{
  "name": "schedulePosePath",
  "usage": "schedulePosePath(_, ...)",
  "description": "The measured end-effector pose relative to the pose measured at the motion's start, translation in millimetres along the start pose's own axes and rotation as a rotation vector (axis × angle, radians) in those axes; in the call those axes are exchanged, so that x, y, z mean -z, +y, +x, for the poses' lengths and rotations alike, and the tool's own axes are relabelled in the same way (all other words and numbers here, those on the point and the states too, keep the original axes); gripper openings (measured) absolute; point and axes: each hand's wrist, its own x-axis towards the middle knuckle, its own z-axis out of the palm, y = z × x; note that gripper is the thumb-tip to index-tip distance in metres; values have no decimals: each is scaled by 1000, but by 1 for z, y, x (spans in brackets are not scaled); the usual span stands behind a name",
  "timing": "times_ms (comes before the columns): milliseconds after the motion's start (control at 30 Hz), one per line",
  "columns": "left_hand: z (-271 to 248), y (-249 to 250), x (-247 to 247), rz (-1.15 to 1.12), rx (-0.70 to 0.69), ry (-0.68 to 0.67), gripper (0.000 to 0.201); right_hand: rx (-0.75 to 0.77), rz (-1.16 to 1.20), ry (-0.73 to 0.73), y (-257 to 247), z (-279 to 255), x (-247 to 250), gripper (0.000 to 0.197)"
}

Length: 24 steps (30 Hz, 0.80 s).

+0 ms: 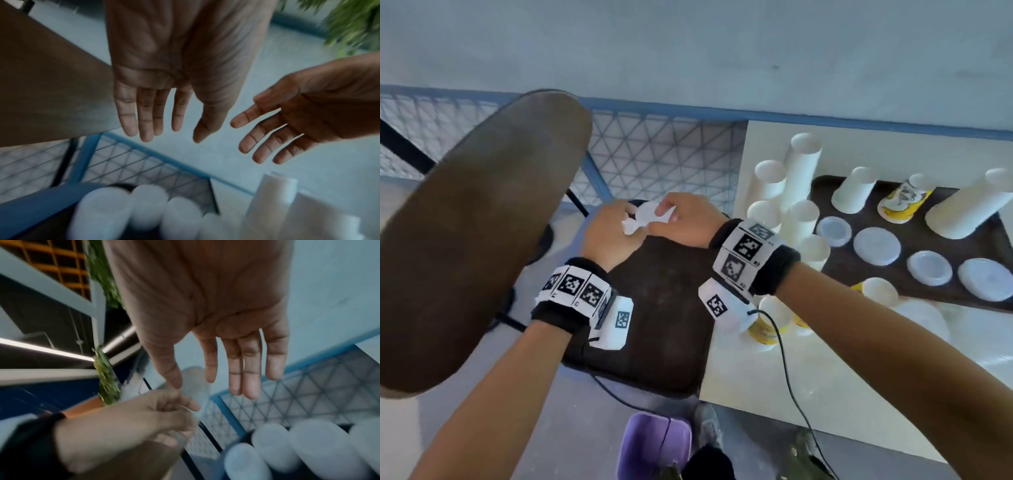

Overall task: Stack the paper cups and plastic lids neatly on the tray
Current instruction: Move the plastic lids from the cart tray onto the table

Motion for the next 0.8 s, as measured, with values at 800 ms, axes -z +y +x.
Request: schedulePosePath(800, 113, -138, -85, 117, 11, -121, 69, -168, -654, -40, 71, 220, -132, 68)
